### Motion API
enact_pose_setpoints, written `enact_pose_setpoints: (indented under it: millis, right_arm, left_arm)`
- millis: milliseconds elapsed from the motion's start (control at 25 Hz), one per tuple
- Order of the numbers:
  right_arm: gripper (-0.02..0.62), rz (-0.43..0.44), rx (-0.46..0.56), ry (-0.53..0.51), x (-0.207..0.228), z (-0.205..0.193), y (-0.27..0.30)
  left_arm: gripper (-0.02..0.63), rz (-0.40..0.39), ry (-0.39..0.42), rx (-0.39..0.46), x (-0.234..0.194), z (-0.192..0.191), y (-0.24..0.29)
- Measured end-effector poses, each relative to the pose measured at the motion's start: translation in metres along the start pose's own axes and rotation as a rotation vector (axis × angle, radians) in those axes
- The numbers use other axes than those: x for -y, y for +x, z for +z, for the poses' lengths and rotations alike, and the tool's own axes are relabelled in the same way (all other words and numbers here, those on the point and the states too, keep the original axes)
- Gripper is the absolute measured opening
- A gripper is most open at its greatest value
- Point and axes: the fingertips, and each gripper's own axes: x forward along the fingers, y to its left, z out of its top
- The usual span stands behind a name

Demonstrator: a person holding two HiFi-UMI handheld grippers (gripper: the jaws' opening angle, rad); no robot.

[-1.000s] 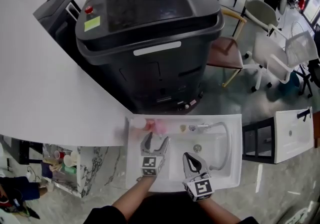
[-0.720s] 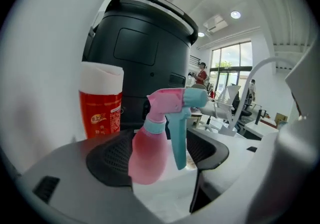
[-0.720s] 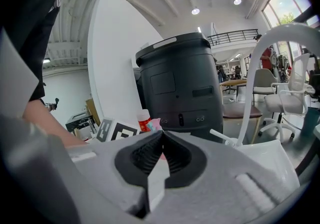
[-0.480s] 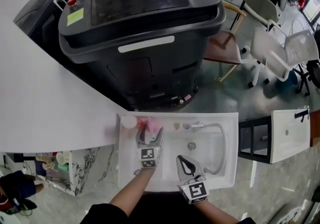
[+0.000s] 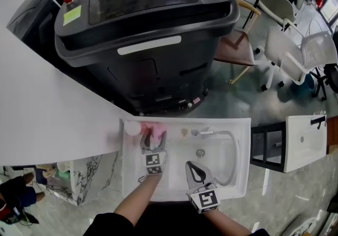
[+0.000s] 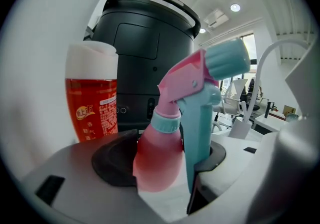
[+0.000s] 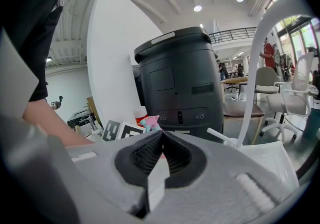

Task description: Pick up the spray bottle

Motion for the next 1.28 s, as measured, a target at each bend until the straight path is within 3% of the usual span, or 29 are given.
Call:
enact_pose_setpoints:
  millis: [320,600,920,1080,1280]
  right_arm:
    - [-0.002,-0.022,0.010,0.008,0.001,0.001,-0.003]
    - [-0.002,-0.066,0.045,0.006,0.004,0.008,-0.013]
    - [-0.002,-0.133,0.069,0.031,-0.018,0.009,-0.033]
    - [-0.002,-0.161,0.083,0.033,-0.038,0.007,-0.051]
    - [-0.002,-0.189,0.100,0.028,-0.066,0.003,-0.073]
  left_arm:
    - [0.282,-0.030,0.044,0.000,0.001,-0.001,-0.002]
    - [0.283,-0.087,0.064,0.011,0.019,0.005,-0.034]
    - [0.284,-0.165,0.022,0.019,0.031,0.024,-0.105]
    - [0.284,-0.178,-0.010,0.002,0.028,0.027,-0.151]
    - [0.283,-0.178,-0.022,0.042,0.018,0.035,-0.216]
